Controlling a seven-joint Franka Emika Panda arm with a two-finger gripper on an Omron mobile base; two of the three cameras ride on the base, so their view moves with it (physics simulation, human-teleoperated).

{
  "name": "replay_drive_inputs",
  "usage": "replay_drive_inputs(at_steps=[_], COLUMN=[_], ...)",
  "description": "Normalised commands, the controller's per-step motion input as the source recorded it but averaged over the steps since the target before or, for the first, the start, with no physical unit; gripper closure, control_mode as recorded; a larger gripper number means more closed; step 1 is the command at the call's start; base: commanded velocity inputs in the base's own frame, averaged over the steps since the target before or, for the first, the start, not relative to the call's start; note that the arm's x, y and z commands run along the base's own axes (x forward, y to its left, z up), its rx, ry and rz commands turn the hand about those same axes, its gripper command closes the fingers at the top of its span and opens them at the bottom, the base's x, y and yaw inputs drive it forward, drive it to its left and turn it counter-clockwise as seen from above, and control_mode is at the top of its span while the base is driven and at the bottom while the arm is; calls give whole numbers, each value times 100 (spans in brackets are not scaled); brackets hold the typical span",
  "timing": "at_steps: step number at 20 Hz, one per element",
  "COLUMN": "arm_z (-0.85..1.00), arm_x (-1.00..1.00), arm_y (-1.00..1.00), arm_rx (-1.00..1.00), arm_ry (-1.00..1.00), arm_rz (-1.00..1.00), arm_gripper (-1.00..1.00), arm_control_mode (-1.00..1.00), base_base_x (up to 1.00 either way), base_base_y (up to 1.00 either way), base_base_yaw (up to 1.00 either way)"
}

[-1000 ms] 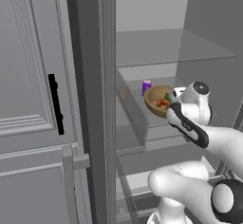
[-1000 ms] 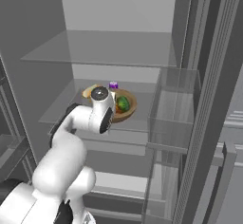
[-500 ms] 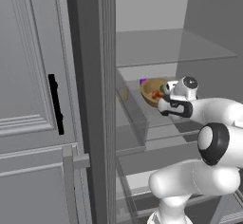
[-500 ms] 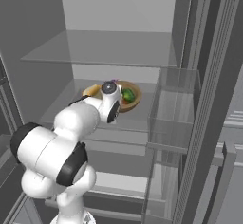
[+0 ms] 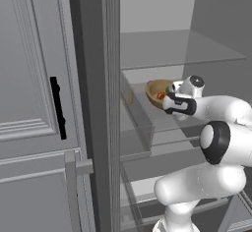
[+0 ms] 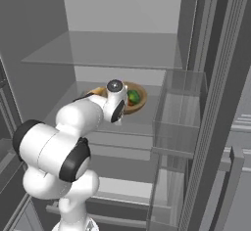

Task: Pick the chicken drumstick and broccoli from their plates and place them in the bowl. Then put the bowl in the fridge.

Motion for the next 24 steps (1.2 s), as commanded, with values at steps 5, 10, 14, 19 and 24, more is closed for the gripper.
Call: replay_drive_inputs(at_steps=[5,10,14,19,24], arm_z=[5,45,29,37,79], arm_x=[-4,-27,-79,-94,-99], arm_y=[0,0,0,-1,2], arm_rx=[0,0,0,4,7], arm_ry=[-1,-1,-2,0,0], arm_rz=[0,-5,-12,-13,-13], arm_gripper=[-100,-100,-100,-100,-100], arm_control_mode=[-100,-100,-100,-100,-100], base_base_x=[0,0,0,0,0], base_base_y=[0,0,0,0,0], base_base_yaw=[0,0,0,0,0])
